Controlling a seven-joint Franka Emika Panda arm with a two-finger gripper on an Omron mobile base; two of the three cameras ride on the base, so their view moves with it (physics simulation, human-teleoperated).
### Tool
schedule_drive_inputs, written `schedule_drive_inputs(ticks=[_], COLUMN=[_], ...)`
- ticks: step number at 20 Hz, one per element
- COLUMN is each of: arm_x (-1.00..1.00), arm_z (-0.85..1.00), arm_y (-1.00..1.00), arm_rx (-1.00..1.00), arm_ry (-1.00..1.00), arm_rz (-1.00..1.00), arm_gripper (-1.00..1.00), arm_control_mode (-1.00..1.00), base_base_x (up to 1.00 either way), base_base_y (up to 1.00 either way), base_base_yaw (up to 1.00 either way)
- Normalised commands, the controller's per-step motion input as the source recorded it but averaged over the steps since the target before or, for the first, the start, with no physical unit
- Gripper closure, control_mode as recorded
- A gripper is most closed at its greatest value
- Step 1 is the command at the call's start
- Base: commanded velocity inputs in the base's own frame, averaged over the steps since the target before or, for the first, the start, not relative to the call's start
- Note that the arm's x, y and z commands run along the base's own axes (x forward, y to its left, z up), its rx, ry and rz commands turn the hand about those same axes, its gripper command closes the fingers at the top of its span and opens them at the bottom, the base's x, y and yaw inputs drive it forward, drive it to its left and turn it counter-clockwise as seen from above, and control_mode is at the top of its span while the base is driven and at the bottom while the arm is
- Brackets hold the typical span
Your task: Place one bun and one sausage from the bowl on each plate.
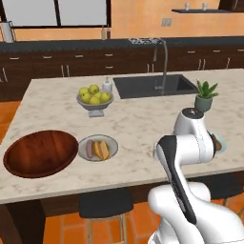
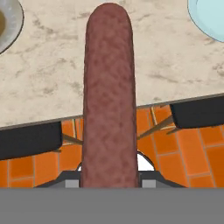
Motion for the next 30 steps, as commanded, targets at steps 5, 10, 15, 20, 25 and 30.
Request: schedule_drive_inputs(ticks=[5, 10, 15, 20, 25, 30], arm_x=[0.00, 0.00, 0.00, 0.00, 0.00, 0.86], arm_z=[0.00, 0.00, 0.00, 0.00, 0.00, 0.00], arm_y=[0.00, 0.00, 0.00, 0.00, 0.00, -0.71], arm_rx=[0.00, 0.00, 0.00, 0.00, 0.00, 0.05], arm_ry=[0.00, 0.00, 0.00, 0.00, 0.00, 0.18], arm_rz=[0.00, 0.00, 0.00, 0.00, 0.00, 0.00], arm_gripper=[1.00, 1.00, 1.00, 1.00, 1.00, 1.00], arm_control_mode=[1.00, 1.00, 1.00, 1.00, 1.00, -1.00], base_base_x=[0.00, 0.01, 0.40, 0.68, 0.74, 0.00], base_base_y=[-0.38, -0.46, -0.44, -0.48, -0.44, 0.00], base_base_yaw=[-0.27, -0.22, 0.00, 0.06, 0.02, 0.00])
